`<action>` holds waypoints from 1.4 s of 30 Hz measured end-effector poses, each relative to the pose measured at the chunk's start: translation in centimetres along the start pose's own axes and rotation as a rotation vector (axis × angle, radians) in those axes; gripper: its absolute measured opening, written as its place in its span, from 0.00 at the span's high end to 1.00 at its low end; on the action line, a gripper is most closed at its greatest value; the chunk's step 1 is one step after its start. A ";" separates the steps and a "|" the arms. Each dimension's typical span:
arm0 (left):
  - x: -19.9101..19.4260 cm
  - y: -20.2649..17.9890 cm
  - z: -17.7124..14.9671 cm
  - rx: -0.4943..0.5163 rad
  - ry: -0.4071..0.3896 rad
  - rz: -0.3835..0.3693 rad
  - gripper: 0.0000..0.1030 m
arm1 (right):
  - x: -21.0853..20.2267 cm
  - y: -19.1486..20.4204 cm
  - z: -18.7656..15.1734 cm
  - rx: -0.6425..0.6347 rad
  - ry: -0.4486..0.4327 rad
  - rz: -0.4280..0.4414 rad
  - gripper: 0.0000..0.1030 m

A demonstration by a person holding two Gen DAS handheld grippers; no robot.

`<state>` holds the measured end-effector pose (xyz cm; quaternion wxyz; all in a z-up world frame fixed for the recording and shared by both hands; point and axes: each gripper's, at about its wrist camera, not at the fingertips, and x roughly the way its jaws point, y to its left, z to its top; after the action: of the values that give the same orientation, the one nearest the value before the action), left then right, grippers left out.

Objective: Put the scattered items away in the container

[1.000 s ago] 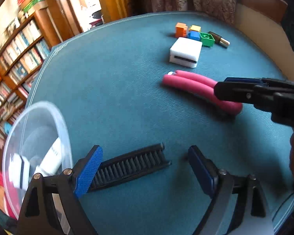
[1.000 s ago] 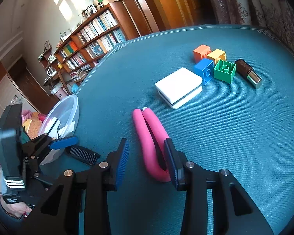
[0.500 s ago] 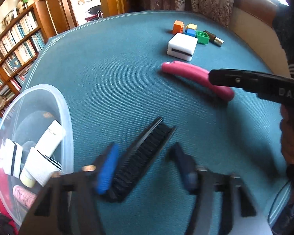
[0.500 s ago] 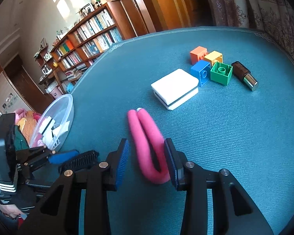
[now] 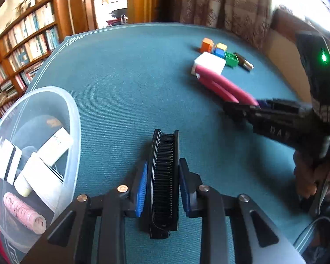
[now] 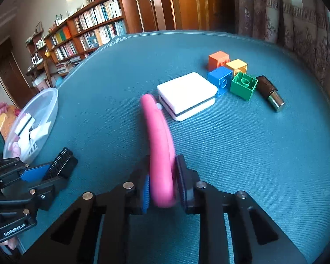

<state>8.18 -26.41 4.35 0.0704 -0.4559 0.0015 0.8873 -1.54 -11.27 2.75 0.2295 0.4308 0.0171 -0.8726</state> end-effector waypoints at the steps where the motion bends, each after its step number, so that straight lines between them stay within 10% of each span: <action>1: -0.1 0.0 0.0 -0.003 -0.004 -0.002 0.71 | -0.1 -0.2 0.0 0.012 0.002 0.019 0.79; 18: -5.0 4.6 1.3 -0.130 -0.144 0.065 0.71 | -2.6 4.5 2.1 0.070 -0.030 0.281 0.80; 42: -6.2 16.3 -0.3 -0.344 -0.219 0.219 0.71 | 2.3 19.5 5.6 -0.138 0.033 0.368 0.80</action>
<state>9.96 -43.31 8.14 -0.1053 -0.3593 -0.1079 0.9210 1.17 -30.84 7.85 0.4139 0.4242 0.0014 -0.8055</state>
